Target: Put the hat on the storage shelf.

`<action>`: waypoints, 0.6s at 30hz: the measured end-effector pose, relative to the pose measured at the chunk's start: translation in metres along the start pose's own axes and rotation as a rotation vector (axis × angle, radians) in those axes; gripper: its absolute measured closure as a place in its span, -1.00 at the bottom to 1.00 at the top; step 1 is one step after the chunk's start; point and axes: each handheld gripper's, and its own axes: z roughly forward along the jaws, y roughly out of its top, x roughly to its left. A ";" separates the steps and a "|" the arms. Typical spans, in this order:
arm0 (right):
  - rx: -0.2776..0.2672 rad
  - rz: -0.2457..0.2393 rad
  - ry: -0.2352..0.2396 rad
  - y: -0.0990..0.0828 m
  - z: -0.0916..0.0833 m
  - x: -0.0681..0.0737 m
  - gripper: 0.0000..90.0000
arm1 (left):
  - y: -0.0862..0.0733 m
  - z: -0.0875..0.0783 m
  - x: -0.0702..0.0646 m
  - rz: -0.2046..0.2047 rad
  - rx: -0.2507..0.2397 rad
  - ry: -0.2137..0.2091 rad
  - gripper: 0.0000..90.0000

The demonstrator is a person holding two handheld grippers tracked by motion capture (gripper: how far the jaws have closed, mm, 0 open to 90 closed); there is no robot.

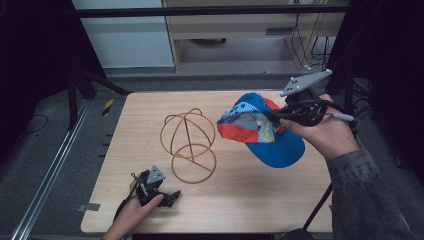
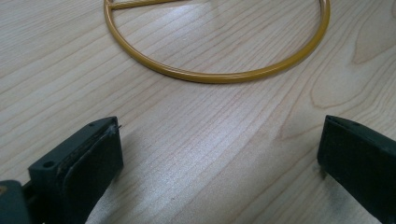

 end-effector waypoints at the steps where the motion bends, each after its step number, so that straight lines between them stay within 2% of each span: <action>1: -0.005 -0.001 0.002 0.002 -0.001 0.000 1.00 | 0.000 0.000 0.000 0.000 0.000 0.000 -1.00; 8: -0.041 -0.034 -0.002 0.025 -0.002 0.008 1.00 | 0.000 0.000 0.000 0.000 0.000 0.000 -1.00; 12: -0.057 -0.053 -0.001 0.040 0.009 0.017 1.00 | 0.000 0.000 0.000 -0.001 -0.002 0.002 -1.00; 18: -0.098 -0.081 0.025 0.064 0.024 0.030 1.00 | 0.000 0.000 0.000 -0.001 -0.002 0.002 -1.00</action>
